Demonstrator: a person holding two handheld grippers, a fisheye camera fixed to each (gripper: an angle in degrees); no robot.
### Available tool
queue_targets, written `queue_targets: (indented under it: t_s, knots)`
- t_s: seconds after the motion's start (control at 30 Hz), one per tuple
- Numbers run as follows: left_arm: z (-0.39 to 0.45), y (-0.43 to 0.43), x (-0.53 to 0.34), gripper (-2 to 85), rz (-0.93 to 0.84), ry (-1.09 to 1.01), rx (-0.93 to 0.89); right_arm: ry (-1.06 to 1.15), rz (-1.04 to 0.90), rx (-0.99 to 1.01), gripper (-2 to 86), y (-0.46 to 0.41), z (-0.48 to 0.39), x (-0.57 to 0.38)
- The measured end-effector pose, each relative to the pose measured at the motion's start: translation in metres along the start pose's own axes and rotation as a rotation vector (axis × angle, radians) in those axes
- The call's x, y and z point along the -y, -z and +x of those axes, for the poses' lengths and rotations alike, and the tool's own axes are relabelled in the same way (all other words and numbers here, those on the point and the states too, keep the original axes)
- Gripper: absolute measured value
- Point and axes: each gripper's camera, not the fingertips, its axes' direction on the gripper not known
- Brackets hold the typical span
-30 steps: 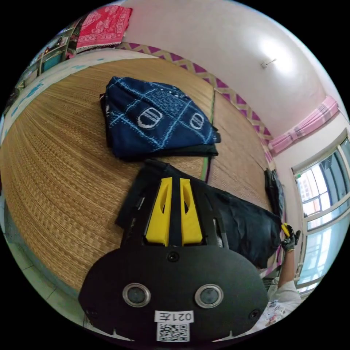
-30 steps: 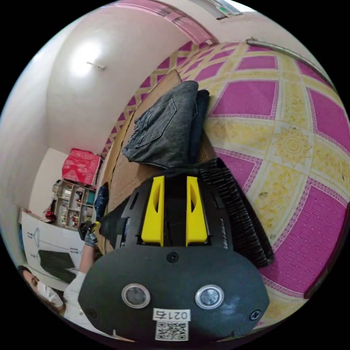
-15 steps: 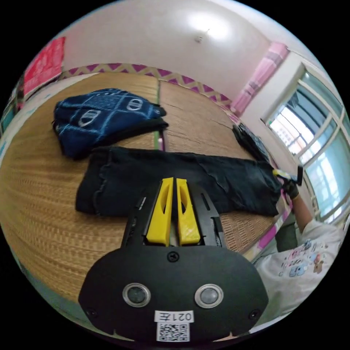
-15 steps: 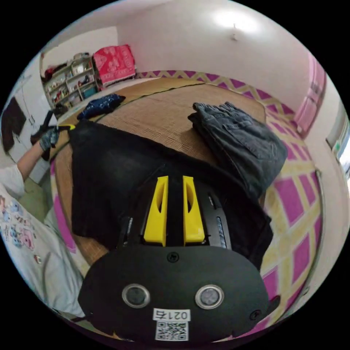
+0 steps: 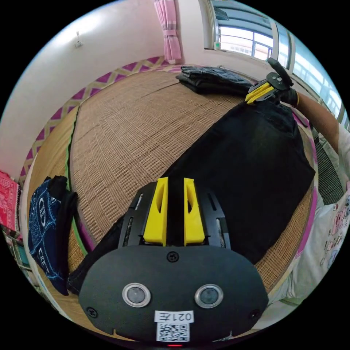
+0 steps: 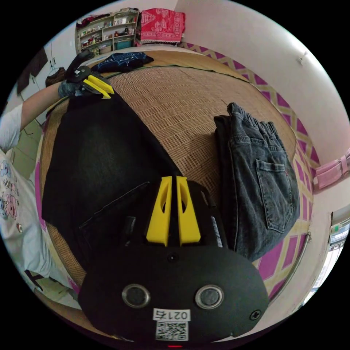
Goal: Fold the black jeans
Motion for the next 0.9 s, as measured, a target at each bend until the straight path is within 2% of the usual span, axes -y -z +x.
queue_targets:
  t_s: [0.2,0.43,0.5,0.57,0.67,0.8,0.83,0.87,0.9]
  knots:
    - [-0.019,0.003,-0.005,-0.8,0.023,0.017,0.036,-0.032,0.076,0.049,-0.2,0.009,0.004,0.001]
    - [-0.06,0.013,-0.032,-0.9,0.111,0.176,-0.057,-0.129,0.03,0.055,3.8,-0.019,0.006,-0.002]
    - [-0.067,0.029,-0.051,-0.8,0.151,0.21,-0.053,-0.139,0.075,0.021,5.6,0.004,-0.006,-0.008]
    - [-0.071,0.047,-0.074,-0.5,0.171,0.241,-0.051,-0.061,0.15,0.079,5.8,0.038,-0.046,-0.021]
    - [-0.076,0.077,-0.118,-0.7,0.195,0.307,-0.012,0.083,0.124,0.144,4.0,0.056,-0.118,-0.04]
    - [-0.093,0.118,-0.194,-0.9,0.26,0.523,0.032,0.085,0.004,0.123,0.6,0.037,-0.178,-0.063]
    - [-0.1,0.129,-0.218,-0.8,0.291,0.607,0.046,0.067,-0.105,0.061,0.1,0.018,-0.189,-0.071]
    - [-0.104,0.135,-0.23,-0.8,0.307,0.659,0.056,0.007,0.021,0.007,-0.2,0.026,-0.193,-0.083]
    - [-0.112,0.146,-0.257,-0.6,0.353,0.77,0.067,-0.013,0.022,-0.002,-0.3,0.026,-0.194,-0.088]
